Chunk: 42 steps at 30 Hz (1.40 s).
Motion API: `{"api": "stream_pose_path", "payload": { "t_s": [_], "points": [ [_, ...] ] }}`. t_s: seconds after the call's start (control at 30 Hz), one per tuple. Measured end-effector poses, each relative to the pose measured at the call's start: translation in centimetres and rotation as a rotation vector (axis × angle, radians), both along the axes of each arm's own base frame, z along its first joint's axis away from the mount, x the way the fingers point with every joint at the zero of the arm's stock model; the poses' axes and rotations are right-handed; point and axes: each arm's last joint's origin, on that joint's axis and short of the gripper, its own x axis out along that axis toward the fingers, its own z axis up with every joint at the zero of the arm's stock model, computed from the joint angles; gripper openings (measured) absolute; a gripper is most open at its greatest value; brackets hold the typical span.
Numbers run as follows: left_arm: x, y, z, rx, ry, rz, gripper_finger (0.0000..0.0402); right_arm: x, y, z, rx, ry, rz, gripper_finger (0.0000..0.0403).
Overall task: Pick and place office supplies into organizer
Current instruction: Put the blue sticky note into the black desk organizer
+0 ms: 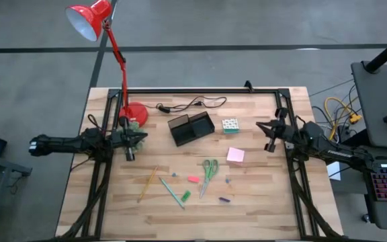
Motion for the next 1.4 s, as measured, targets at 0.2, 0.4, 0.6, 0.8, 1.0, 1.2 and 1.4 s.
{"api": "stream_pose_path", "payload": {
  "t_s": [0.2,0.4,0.6,0.8,1.0,1.2,1.4],
  "points": [
    [0.0,0.0,0.2,-0.013,-0.023,-0.002,0.0001,0.2,-0.1,-1.0,0.153,0.068,0.026,0.0009],
    [0.0,0.0,0.6,-0.016,-0.069,-0.002,0.0012,0.2,-0.2,-0.9,0.154,0.06,-0.023,0.0016],
    [0.0,0.0,0.7,-0.053,-0.081,-0.007,0.0055,0.3,-0.2,-2.0,0.183,0.169,-0.039,0.0061],
    [0.0,0.0,0.7,-0.069,-0.085,-0.009,0.0091,0.4,-0.3,-1.8,0.176,0.152,-0.037,0.0102],
    [0.0,0.0,1.1,-0.1,-0.117,-0.013,0.0095,0.4,-0.2,-1.7,0.204,0.136,-0.023,0.012],
    [0.2,0.0,3.0,-0.091,-0.132,-0.012,0.0095,0.3,-0.2,-1.1,0.203,0.069,-0.013,0.0131],
    [1.1,0.0,3.0,-0.012,-0.098,-0.001,0.0096,0.4,-0.2,-0.6,0.175,0.027,-0.012,0.0148]
  ]
}}
